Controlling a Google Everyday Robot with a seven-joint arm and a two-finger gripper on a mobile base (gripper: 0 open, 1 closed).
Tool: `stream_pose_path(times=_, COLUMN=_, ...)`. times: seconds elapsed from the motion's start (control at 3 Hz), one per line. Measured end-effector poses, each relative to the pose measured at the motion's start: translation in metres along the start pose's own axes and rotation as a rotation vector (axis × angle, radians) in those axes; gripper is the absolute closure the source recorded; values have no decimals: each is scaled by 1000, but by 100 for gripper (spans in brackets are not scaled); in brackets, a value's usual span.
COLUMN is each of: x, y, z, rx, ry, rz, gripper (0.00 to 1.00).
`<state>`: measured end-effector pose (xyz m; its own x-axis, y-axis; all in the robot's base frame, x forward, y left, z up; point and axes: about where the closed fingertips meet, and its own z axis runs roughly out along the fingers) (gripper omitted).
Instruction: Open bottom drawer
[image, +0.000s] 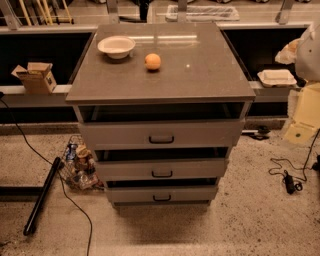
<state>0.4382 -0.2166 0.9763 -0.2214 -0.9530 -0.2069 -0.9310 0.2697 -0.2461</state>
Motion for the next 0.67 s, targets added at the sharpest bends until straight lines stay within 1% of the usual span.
stream_pose_path(times=0.33, x=0, y=0, z=0, rx=0, ry=0, rz=0, gripper=0)
stream_pose_path(times=0.67, x=-4, y=5, z=23, rx=-23, ry=-14, rz=-18, gripper=0)
